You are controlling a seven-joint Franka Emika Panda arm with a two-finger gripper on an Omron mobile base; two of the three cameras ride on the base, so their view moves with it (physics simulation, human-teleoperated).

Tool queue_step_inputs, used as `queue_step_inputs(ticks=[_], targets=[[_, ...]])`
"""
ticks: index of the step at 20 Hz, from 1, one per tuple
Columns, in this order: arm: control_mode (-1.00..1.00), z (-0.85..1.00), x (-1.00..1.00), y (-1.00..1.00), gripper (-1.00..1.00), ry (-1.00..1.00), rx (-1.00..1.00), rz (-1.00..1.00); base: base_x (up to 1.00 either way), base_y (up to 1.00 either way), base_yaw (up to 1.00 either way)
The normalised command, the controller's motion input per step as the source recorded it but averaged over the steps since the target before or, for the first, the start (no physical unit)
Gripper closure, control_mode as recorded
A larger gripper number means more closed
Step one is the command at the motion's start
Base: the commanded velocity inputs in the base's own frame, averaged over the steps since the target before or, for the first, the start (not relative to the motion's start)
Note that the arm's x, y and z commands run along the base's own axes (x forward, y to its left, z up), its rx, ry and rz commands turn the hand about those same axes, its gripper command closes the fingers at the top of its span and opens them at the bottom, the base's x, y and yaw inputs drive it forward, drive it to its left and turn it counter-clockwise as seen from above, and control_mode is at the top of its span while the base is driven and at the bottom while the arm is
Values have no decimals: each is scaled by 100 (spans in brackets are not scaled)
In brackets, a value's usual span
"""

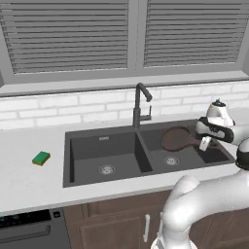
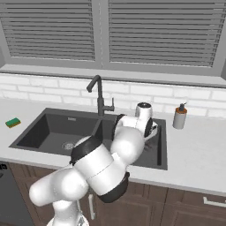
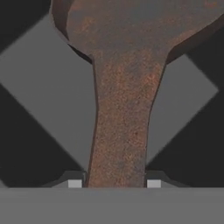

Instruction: Pick the pan and sponge and place them into the sink. Then turn on the water.

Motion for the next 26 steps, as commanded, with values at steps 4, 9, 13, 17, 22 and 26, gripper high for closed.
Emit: queue_step_inputs(ticks=[4, 9, 13, 17, 22, 26], targets=[[-100, -15, 34, 53, 100, 6, -16, 0, 0, 0, 0], [-100, -31, 30, 40, 100, 7, -8, 1, 0, 0, 0], [-100, -36, 28, 17, 100, 6, -3, 5, 0, 0, 0], [-100, -35, 27, 1, 100, 2, 0, 8, 0, 0, 0], [-100, -31, 28, 4, 100, 2, -1, 6, 0, 0, 0], [-100, -33, 33, 23, -100, 6, -5, 4, 0, 0, 0]])
